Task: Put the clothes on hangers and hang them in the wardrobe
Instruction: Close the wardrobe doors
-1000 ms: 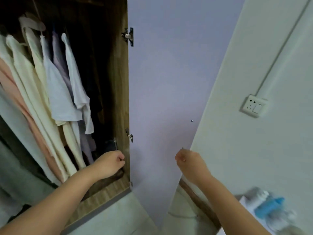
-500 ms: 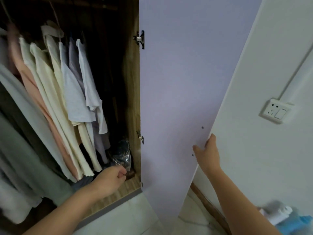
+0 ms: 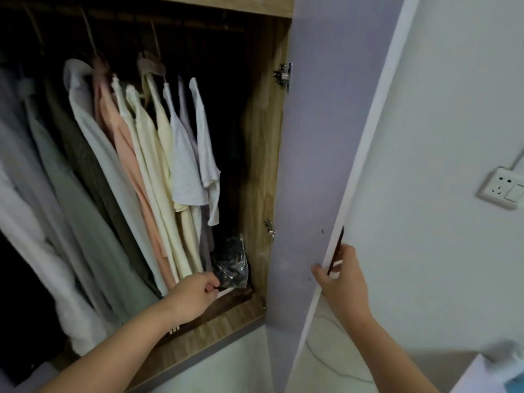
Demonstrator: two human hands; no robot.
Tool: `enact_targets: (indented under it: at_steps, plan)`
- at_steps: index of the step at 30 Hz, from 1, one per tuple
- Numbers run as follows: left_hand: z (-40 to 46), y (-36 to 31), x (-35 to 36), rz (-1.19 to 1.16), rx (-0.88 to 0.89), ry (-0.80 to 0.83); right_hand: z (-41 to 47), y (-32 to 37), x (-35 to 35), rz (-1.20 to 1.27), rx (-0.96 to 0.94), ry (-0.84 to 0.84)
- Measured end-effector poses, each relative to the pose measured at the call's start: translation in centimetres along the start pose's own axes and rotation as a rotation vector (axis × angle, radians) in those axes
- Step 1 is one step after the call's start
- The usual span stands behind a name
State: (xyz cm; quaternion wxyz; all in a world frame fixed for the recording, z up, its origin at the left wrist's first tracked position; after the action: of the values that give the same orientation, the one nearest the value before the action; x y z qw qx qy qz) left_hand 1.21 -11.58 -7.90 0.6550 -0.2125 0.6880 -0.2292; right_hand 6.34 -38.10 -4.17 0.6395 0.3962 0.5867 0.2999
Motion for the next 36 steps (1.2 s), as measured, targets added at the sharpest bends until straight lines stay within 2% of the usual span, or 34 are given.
enact_targets:
  at_steps: [10,19,29,36]
  plan:
    - [-5.0,7.9,-5.0,-0.022,-0.075,-0.012,-3.9,6.5,11.1,-0.117,-0.119,0.218]
    - [-8.8,14.1,-8.1,-0.029,-0.318,-0.144,-1.1,12.2,19.3,-0.127,-0.228,0.4]
    - [-8.9,16.0,-7.7,-0.014,-0.558,-0.306,4.1,16.7,27.1,-0.137,-0.315,0.601]
    - [-10.7,16.5,-7.1,0.001,-0.74,-0.357,6.4,18.7,30.2,-0.181,-0.384,0.596]
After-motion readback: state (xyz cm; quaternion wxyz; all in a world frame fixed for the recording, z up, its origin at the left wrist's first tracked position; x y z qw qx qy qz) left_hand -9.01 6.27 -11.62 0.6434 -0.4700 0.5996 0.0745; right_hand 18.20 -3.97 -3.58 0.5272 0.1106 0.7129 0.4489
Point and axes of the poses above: each hand's wrist, its own z-axis towards the middle knuckle, its own x-axis out of the palm, y = z × x, the point moved 2 cm from there along z, towards the middle knuckle, and after that the axes turned 14 degrees about x, right-handed, at the moved point
